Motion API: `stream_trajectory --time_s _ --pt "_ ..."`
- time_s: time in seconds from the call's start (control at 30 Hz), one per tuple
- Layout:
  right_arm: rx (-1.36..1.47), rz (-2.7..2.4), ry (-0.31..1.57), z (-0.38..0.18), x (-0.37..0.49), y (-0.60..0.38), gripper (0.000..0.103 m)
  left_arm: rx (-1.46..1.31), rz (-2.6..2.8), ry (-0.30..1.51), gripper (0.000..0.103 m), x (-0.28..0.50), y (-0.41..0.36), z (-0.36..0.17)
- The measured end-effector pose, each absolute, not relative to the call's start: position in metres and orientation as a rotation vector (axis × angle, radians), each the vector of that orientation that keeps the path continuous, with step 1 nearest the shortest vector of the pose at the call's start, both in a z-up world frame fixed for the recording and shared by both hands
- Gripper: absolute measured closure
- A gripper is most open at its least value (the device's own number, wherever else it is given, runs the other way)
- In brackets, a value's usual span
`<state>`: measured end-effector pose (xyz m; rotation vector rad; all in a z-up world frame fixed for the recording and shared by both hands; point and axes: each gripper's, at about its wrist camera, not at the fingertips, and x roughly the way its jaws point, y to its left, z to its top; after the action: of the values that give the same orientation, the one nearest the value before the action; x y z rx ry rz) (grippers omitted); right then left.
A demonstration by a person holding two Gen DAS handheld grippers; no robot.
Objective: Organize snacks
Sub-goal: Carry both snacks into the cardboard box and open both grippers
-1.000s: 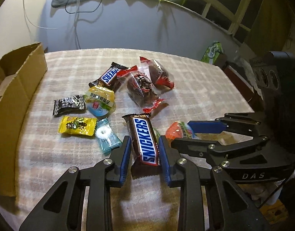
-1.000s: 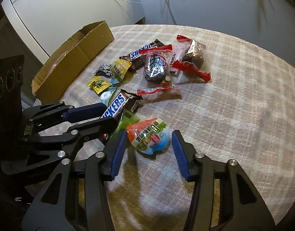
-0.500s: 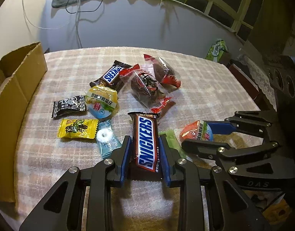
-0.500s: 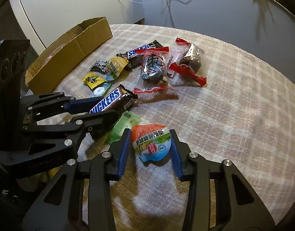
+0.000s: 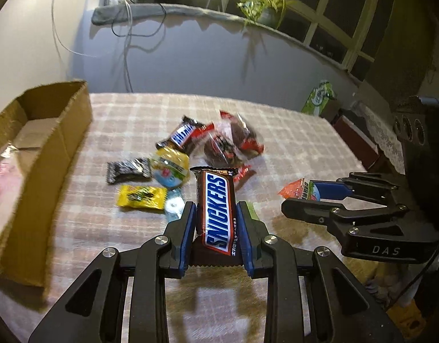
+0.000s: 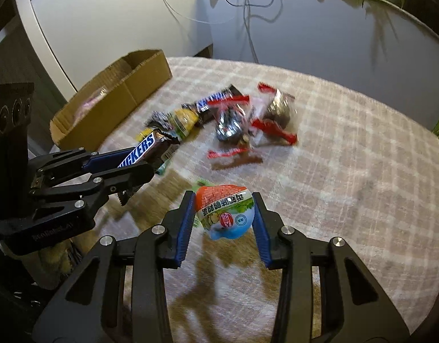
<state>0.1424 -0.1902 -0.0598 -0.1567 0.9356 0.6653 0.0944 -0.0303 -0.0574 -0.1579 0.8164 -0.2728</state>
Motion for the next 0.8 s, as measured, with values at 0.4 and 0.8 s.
stream_trajectory --time_s 0.4,0.8 --pt "-0.174 0.760 0.851 -0.016 0.154 -0.120 0.063 -0.194 -0.173 0.712 0.076 0.084 0.034 -0.024" --pt "-0.254 0.875 0.827 -0.006 0.176 -0.010 0.063 -0.242 -0.045 0.692 0.076 0.093 0.109 -0.017"
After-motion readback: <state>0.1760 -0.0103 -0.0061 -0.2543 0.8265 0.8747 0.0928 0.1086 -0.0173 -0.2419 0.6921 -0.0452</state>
